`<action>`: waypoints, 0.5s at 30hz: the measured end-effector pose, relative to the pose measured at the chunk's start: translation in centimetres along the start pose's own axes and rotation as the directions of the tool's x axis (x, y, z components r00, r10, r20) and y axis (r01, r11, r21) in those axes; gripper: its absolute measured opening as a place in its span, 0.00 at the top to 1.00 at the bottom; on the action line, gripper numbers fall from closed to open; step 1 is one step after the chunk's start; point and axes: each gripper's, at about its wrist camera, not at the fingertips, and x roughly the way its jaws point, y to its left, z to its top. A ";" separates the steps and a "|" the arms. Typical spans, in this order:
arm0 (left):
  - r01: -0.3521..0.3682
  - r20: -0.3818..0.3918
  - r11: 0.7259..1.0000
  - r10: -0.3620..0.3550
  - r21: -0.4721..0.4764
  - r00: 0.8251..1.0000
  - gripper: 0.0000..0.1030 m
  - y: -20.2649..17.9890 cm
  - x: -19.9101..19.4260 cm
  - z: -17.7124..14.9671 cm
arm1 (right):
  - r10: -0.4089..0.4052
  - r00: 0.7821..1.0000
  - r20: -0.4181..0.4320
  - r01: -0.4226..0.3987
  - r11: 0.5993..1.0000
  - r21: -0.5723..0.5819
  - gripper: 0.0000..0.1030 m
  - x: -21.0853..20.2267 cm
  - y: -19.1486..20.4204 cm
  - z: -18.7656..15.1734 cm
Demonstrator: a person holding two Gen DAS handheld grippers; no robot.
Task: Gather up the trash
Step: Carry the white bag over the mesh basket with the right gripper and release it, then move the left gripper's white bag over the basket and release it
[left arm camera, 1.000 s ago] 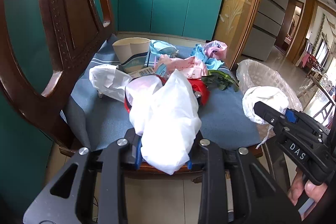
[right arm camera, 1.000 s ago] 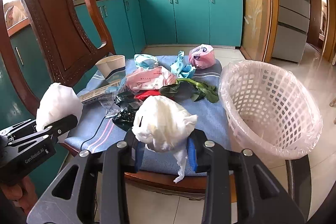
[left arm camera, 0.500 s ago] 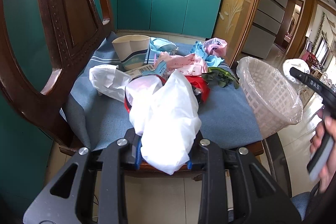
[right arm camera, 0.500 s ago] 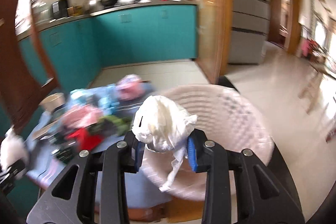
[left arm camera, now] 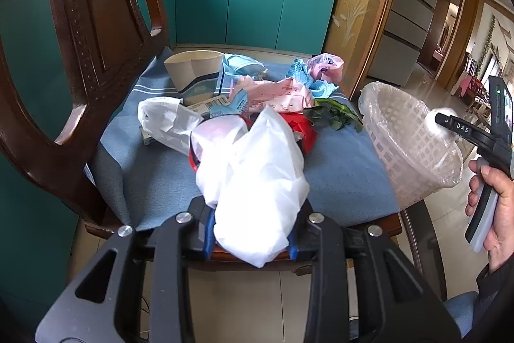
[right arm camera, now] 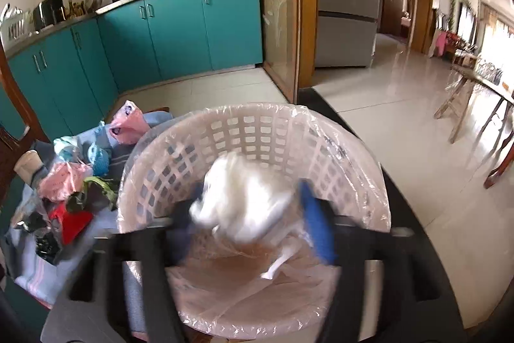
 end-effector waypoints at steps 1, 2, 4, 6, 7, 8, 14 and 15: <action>0.000 -0.001 1.000 0.000 0.000 1.000 0.68 0.0 0.0 0.0 | -0.023 0.999 0.023 0.023 1.000 -0.007 0.18 -0.5 0.2 0.0; -0.002 -0.002 1.000 0.002 0.002 1.000 0.68 0.0 0.1 0.0 | -0.034 0.999 0.040 0.035 0.999 -0.013 0.15 -0.9 0.3 0.0; -0.003 -0.003 1.000 0.003 0.002 1.000 0.68 0.0 0.1 -0.1 | -0.029 0.998 0.054 0.031 0.999 -0.018 0.14 -1.6 0.6 -0.1; -0.002 -0.003 1.000 0.002 0.006 1.000 0.68 -0.2 0.1 -0.1 | -0.020 0.998 0.063 0.021 1.000 -0.018 0.14 -2.0 0.6 0.0; -0.001 -0.004 1.000 0.001 0.009 1.000 0.68 -0.2 0.2 -0.1 | -0.015 0.997 0.069 0.016 1.000 -0.017 0.14 -2.3 0.6 0.0; 0.000 -0.005 1.000 0.000 0.012 1.000 0.68 -0.3 0.2 -0.1 | -0.010 0.997 0.078 0.012 1.000 -0.018 0.14 -2.7 0.6 -0.1; -0.005 -0.016 1.000 0.006 0.026 1.000 0.68 -0.7 0.7 -0.3 | 0.020 0.994 0.107 -0.017 0.999 -0.028 0.14 -4.5 1.0 -0.4; -0.004 -0.019 1.000 0.005 0.028 1.000 0.68 -0.7 0.8 -0.3 | 0.031 0.993 0.110 -0.028 0.999 -0.026 0.14 -4.8 1.0 -0.5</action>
